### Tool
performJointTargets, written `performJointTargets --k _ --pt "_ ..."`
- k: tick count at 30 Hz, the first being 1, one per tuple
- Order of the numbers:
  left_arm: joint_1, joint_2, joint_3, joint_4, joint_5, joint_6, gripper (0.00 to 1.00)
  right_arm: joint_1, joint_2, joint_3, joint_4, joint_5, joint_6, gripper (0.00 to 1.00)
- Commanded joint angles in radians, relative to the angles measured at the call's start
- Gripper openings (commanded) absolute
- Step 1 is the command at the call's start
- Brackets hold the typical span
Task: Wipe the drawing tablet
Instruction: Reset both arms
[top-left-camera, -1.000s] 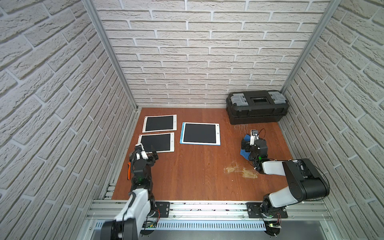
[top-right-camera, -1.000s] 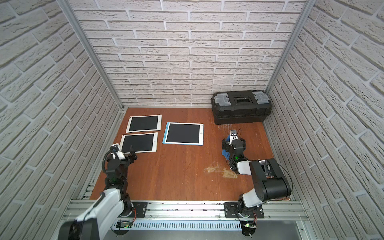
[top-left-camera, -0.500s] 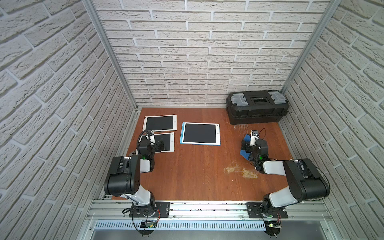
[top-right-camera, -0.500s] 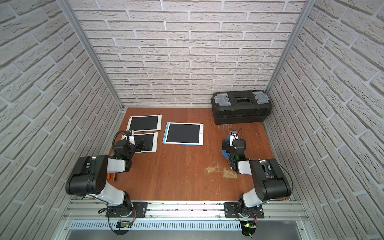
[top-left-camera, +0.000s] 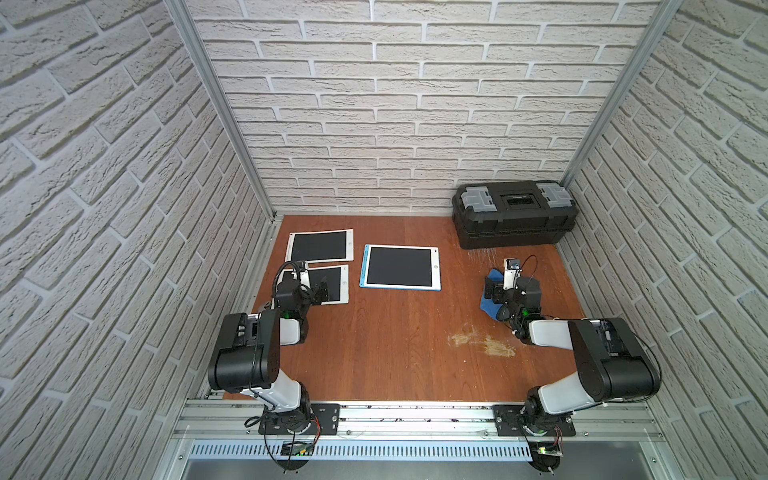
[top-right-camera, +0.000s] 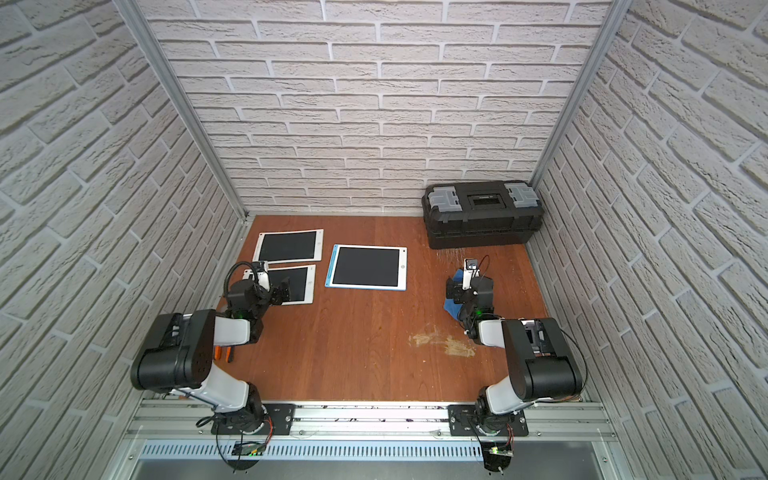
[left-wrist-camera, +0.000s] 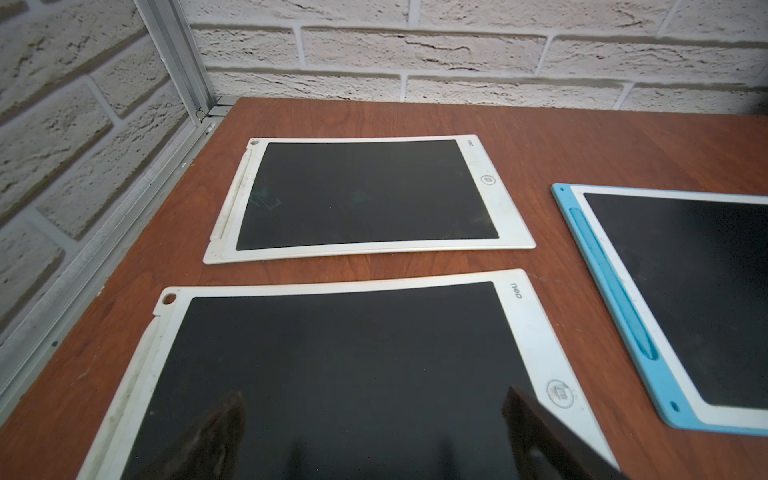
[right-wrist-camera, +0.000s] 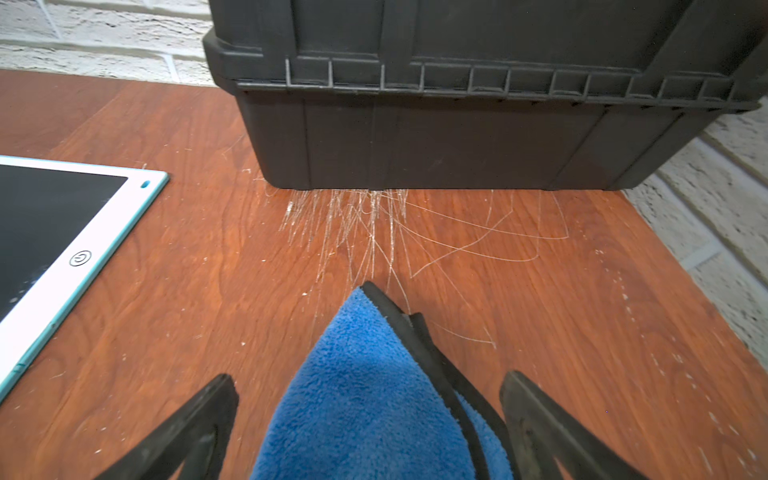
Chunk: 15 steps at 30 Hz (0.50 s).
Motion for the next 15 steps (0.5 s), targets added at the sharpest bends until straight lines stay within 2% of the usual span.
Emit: performJointTargets --k 1,15 --pt "0.006 0.002 0.01 0.048 0.015 0.025 0.98 0.004 -0.01 0.009 0.019 -0.008 -0.006 1.0" --pt "0.006 0.002 0.01 0.047 0.016 0.025 0.98 0.006 -0.01 0.003 0.033 -0.011 -0.01 1.0"
